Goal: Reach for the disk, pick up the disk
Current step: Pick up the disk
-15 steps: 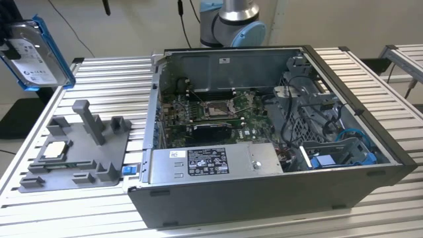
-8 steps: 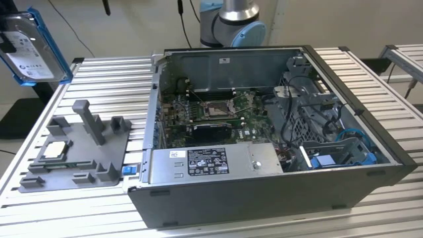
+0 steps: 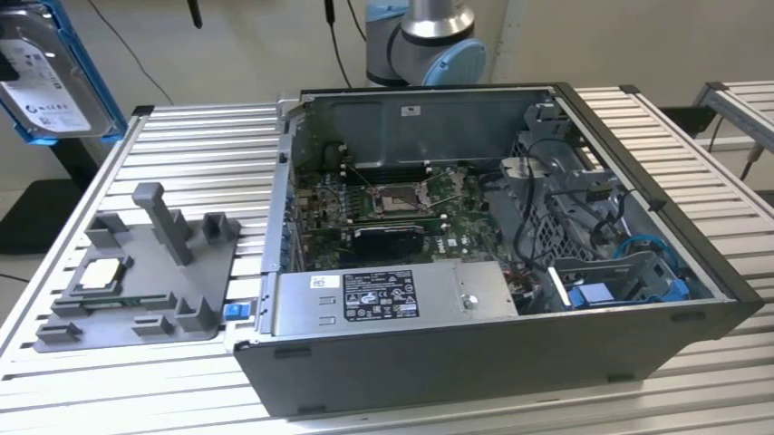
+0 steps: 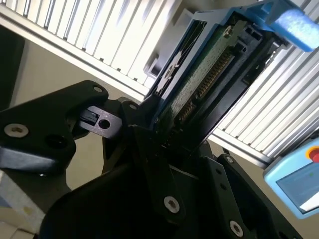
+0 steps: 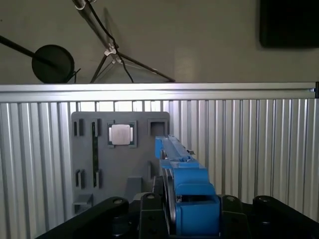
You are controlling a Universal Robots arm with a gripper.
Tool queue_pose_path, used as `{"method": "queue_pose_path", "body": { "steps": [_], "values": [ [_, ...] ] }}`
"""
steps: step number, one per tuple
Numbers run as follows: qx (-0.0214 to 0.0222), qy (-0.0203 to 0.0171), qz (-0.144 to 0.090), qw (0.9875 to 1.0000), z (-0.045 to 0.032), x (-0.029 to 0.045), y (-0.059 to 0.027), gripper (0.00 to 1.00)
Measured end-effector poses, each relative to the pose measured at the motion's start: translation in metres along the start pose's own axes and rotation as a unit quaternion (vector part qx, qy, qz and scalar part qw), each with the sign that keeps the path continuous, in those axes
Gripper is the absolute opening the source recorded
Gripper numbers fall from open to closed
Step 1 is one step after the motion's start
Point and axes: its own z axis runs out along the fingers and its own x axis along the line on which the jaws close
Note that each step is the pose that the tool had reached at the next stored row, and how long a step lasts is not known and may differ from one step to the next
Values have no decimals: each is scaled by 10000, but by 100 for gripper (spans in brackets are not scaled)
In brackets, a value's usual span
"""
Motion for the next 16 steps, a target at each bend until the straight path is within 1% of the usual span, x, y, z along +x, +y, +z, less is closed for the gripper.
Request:
{"method": "queue_pose_path", "body": {
  "steps": [6,16],
  "values": [
    [0,0,0,10000,-145,-14,-1,0],
    [-1,0,0,10000,-410,-40,-4,0]
  ]
}}
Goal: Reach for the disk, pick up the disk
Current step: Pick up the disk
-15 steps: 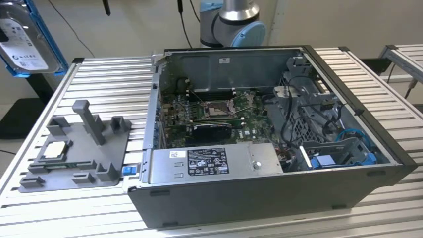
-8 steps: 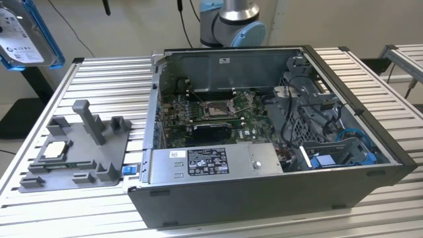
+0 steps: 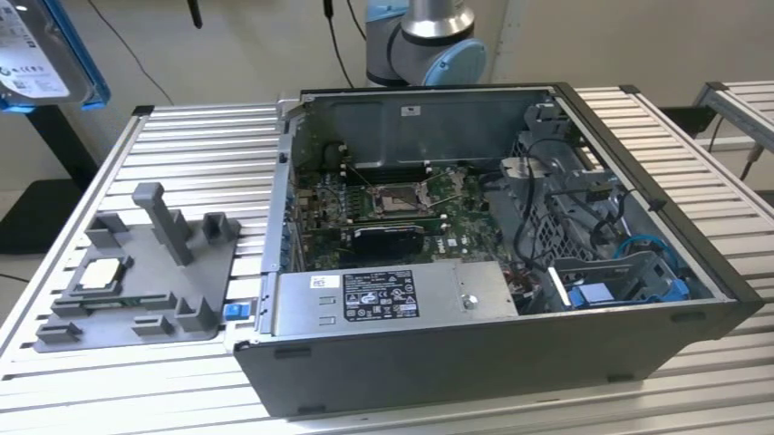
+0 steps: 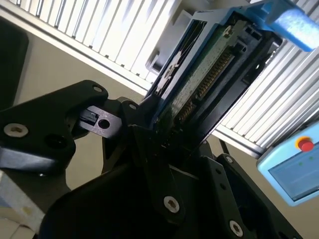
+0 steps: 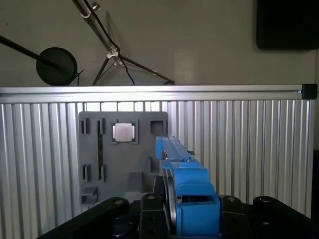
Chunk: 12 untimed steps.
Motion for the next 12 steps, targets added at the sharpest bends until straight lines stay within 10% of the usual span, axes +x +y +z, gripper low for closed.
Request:
{"method": "queue_pose_path", "body": {
  "steps": [12],
  "values": [
    [1,5,-1,10000,-84,-7,-1,0]
  ]
}}
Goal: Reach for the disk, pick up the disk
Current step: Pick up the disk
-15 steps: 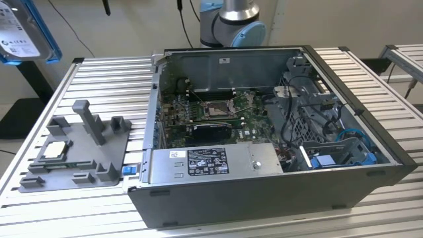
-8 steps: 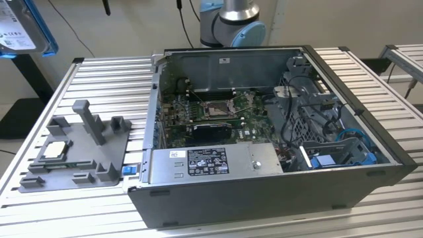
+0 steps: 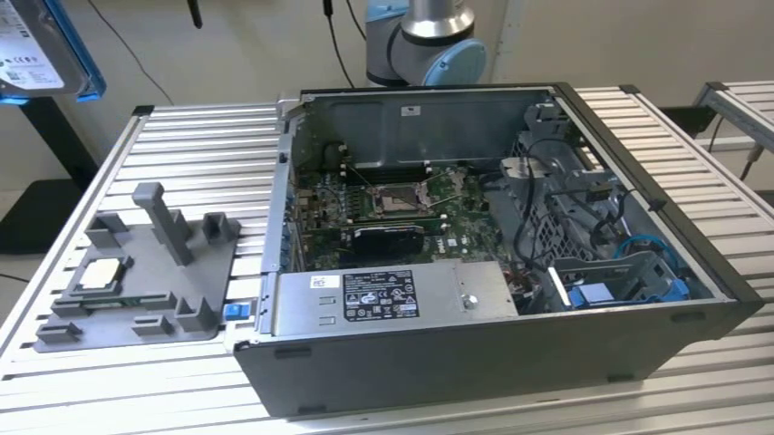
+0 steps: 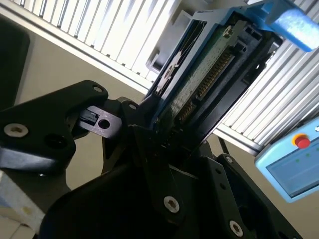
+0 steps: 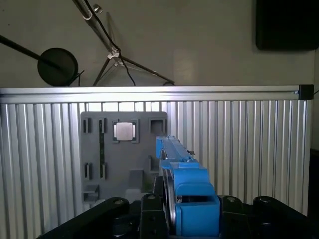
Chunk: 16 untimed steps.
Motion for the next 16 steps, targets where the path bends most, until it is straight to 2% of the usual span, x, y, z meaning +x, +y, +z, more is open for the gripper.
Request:
{"method": "queue_pose_path", "body": {
  "steps": [16],
  "values": [
    [0,0,1,10000,1,-1,-20,0]
  ]
}}
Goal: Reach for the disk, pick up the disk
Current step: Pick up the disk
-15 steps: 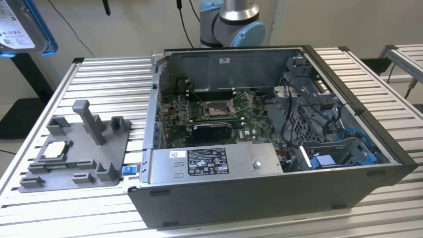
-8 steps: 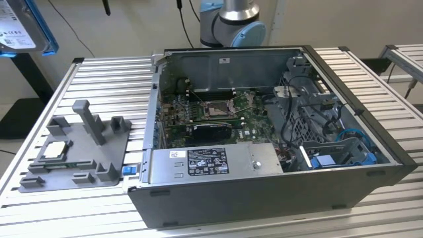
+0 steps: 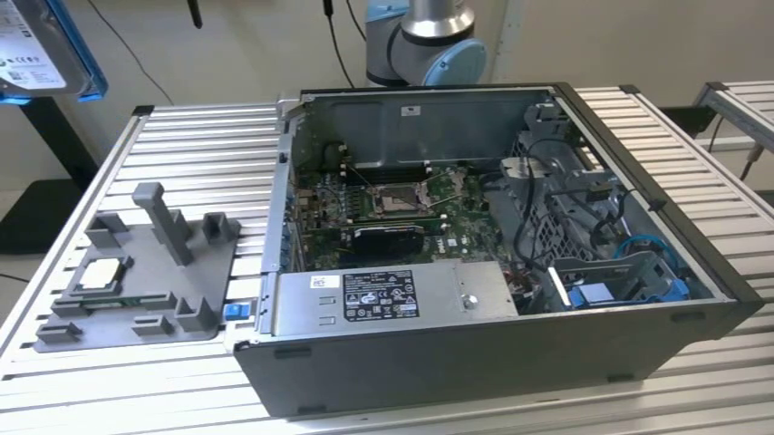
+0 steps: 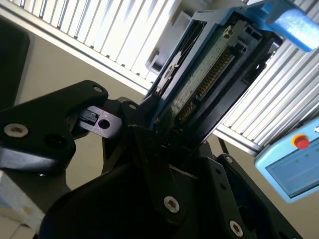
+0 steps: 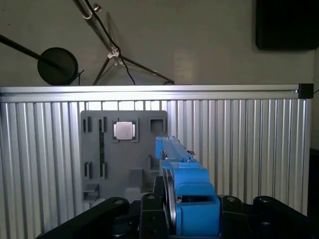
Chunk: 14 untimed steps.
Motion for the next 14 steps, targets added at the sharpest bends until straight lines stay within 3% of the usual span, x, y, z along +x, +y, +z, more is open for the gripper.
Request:
{"method": "queue_pose_path", "body": {
  "steps": [8,14],
  "values": [
    [0,0,-1,10000,0,-1,-48,0],
    [0,0,0,10000,3,-7,-215,0]
  ]
}}
